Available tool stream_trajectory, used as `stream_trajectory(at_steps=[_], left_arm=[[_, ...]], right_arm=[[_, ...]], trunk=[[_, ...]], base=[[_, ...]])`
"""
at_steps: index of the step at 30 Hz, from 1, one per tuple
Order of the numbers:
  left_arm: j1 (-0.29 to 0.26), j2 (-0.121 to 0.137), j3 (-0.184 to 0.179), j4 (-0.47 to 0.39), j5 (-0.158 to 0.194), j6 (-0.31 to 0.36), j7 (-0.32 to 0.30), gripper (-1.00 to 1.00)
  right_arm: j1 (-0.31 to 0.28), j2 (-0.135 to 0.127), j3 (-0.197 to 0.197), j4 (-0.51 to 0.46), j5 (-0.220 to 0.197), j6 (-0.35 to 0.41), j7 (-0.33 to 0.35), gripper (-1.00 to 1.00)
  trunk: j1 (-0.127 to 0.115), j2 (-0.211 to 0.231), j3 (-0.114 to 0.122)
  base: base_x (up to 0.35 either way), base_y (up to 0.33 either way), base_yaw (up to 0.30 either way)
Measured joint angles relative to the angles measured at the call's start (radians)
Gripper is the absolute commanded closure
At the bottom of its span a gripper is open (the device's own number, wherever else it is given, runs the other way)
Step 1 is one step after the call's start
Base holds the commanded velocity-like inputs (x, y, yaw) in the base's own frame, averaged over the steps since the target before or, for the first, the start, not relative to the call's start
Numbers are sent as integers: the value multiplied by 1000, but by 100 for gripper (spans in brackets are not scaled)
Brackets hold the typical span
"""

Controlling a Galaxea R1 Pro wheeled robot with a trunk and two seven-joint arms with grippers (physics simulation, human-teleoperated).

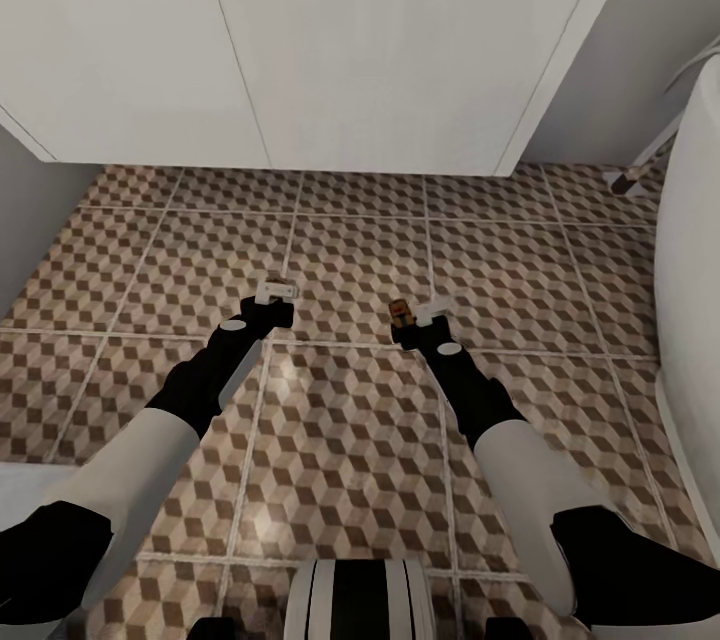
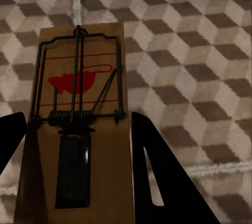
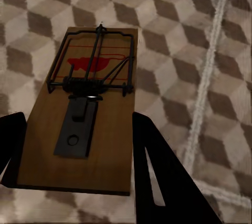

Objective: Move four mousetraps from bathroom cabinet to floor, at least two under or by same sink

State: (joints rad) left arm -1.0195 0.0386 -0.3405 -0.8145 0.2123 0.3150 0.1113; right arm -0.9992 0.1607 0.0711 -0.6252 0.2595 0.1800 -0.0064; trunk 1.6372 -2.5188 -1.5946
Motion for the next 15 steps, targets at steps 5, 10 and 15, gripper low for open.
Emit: stream_trajectory(at_steps=[5,10,15], left_arm=[[0,0,0,0,1,0,0,100],[0,0,0,2,1,0,0,100],[0,0,0,1,2,0,0,100]], right_arm=[[-4,6,0,0,1,10,-3,100],[-18,6,0,0,2,11,-3,100],[-35,6,0,0,4,12,-3,100]], trunk=[[2,-1,-19],[4,-2,-39],[7,-4,-58]], base=[[0,0,0],[0,0,0],[0,0,0]])
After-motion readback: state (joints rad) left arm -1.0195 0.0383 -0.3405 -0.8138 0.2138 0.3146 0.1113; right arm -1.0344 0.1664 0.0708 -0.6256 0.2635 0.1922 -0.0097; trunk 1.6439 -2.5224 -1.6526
